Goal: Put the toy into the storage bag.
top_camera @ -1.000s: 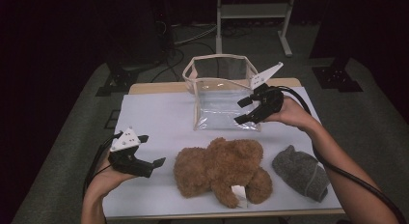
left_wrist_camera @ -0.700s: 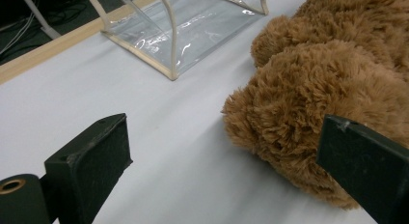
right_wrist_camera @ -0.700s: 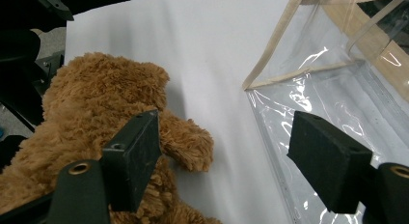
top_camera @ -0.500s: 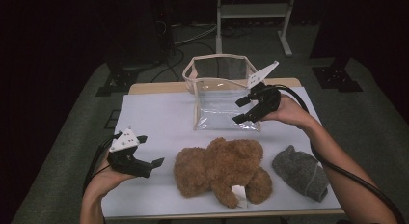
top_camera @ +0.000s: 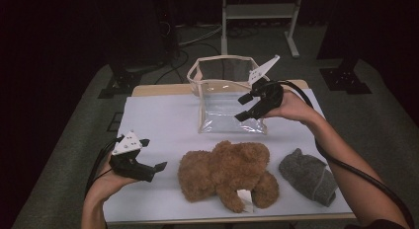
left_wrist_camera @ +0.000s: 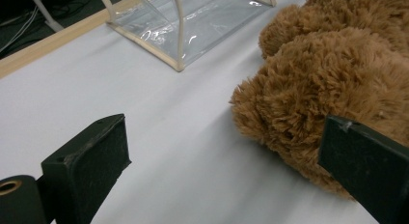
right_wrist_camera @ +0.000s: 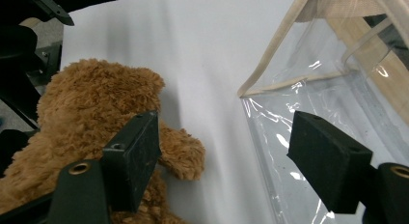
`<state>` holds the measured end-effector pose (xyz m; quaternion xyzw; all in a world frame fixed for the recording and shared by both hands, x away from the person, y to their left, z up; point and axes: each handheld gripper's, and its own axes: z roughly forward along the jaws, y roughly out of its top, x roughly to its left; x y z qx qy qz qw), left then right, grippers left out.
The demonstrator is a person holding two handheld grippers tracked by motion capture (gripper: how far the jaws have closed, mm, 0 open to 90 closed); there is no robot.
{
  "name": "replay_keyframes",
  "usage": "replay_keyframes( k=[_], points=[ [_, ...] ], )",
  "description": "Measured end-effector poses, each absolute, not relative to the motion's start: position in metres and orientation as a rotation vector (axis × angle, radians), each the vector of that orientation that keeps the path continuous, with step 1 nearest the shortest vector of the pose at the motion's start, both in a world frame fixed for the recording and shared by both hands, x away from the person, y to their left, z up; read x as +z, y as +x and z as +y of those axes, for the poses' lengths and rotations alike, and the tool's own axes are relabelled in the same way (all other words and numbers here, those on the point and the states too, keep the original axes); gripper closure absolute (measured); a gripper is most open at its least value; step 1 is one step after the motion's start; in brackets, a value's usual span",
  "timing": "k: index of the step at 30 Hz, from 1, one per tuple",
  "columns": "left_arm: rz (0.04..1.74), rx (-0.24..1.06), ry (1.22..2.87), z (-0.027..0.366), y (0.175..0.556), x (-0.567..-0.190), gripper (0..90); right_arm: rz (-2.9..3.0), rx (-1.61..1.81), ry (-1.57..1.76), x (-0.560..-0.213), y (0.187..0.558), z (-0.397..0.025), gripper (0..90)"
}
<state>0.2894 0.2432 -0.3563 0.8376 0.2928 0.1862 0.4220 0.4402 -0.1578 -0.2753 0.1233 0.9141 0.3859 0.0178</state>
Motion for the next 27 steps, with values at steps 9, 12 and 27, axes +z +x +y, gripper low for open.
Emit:
replay_keyframes(
  k=[9,12,27],
  points=[
    [0.739,0.463,2.104,0.246,0.288,-0.357,3.1,2.845,1.173,0.349,-0.266,0.449,-0.151,25.4],
    [0.744,0.465,2.109,0.247,0.288,-0.358,3.1,2.845,1.163,0.347,-0.263,0.452,-0.149,25.4],
    [0.776,0.467,2.096,0.254,0.288,-0.36,3.1,2.857,1.096,0.321,-0.249,0.471,-0.135,27.5]
  ],
)
